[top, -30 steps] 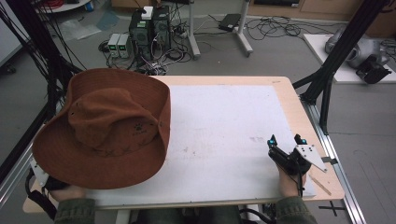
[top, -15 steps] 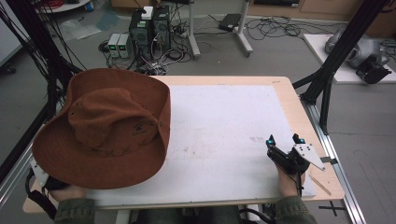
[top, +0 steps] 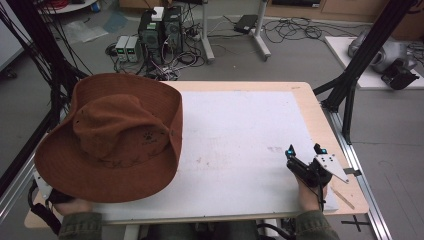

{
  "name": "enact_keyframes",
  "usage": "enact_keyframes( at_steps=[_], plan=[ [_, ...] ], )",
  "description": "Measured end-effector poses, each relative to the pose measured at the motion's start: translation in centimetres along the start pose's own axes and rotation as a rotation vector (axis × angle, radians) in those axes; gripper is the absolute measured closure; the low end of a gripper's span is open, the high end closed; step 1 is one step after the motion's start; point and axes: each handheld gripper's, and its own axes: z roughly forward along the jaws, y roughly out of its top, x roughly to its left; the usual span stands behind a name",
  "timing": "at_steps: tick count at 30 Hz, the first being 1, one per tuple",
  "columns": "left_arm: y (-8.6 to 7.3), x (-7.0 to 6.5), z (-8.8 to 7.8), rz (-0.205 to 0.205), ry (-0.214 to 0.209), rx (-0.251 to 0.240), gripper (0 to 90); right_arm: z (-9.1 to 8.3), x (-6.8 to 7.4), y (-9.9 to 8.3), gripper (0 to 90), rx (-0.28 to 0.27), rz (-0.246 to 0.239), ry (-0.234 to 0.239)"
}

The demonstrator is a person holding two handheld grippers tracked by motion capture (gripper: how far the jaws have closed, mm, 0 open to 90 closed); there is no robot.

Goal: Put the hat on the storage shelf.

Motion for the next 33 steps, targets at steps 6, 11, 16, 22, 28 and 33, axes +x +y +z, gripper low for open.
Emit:
enact_keyframes(
  at_steps=[6, 11, 16, 22, 28, 33],
  plan=[
    [0.02, 0.01, -0.02, 0.002, 0.002, 0.000, 15.7, 0.05, 0.02, -0.01, 11.9, -0.001, 0.003, 0.003],
    [-0.01, 0.05, -0.02, 0.003, 0.001, 0.001, 15.7, 0.02, 0.02, -0.01, 11.9, -0.006, 0.002, 0.002],
    [-0.01, 0.03, 0.00, 0.004, 0.001, 0.002, 15.7, 0.02, -0.19, 0.00, 11.9, -0.007, 0.013, -0.006],
    [0.00, 0.01, -0.07, 0.002, 0.001, 0.003, 15.7, -0.01, -0.23, 0.05, 11.9, -0.010, 0.016, -0.006],
    [-0.05, 0.09, -0.01, 0.003, 0.002, 0.004, 15.7, 0.06, -0.24, 0.02, 12.0, -0.008, 0.019, -0.003],
    [-0.05, 0.06, 0.01, 0.005, -0.001, 0.006, 15.8, 0.04, -0.15, 0.07, 11.9, -0.013, 0.022, 0.004]
  ],
)
